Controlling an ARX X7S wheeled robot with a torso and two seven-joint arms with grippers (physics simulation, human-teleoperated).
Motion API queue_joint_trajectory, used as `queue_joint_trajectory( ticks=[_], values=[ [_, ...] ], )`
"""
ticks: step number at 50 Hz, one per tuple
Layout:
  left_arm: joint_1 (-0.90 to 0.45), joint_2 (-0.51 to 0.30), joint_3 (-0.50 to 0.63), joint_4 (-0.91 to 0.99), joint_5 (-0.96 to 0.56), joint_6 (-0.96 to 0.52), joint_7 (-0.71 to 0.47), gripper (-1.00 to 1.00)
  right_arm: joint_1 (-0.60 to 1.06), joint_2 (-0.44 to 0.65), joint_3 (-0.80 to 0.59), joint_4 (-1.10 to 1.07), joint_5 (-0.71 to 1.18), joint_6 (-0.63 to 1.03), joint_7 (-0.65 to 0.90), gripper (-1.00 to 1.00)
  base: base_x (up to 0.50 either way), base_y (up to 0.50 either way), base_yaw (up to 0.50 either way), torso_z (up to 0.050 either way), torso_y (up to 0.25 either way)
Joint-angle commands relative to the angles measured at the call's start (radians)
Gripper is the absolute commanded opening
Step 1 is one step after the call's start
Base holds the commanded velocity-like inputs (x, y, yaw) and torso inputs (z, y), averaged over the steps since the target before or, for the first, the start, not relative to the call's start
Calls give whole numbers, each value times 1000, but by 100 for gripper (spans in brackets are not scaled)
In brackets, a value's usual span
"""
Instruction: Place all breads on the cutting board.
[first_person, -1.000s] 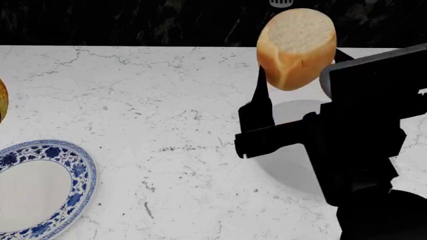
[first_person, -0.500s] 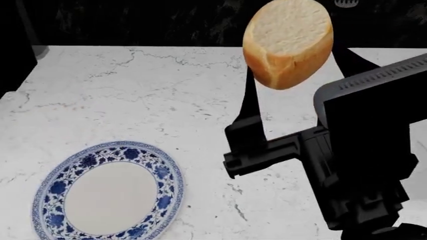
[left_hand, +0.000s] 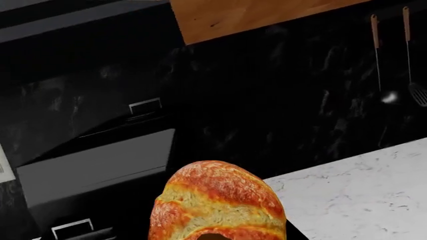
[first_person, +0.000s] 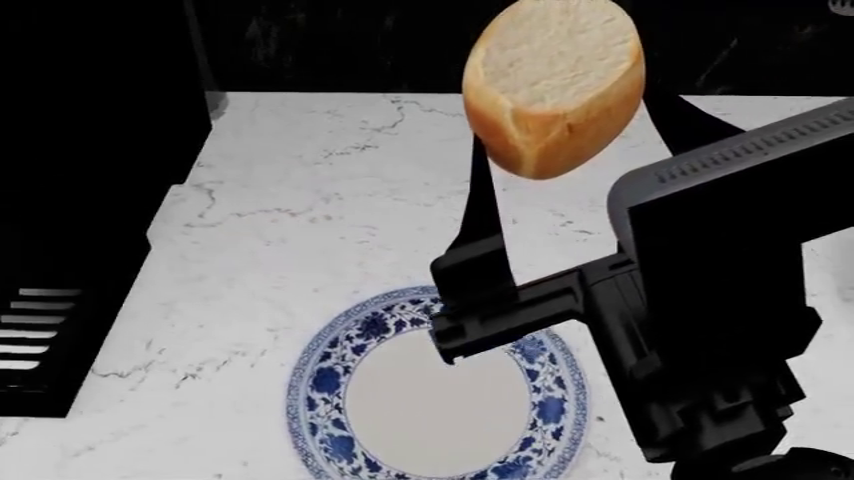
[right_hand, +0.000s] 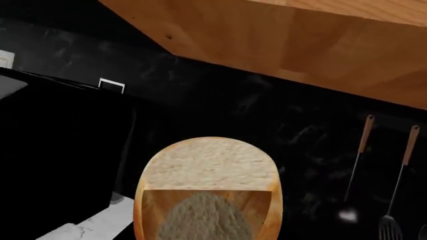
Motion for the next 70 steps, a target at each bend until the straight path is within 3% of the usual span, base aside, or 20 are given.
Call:
queue_joint_trajectory(
  ticks=[1, 70],
  values=[
    [11, 15, -22, -15, 12, 7, 13, -100, 3, -12, 11, 0, -25, 1, -25, -100, 0, 500, 0, 0, 0],
    [41, 5, -44, -28, 56, 24, 51, -100, 15, -11, -5, 26, 12, -2, 14, -100, -41, 500, 0, 0, 0]
  ],
)
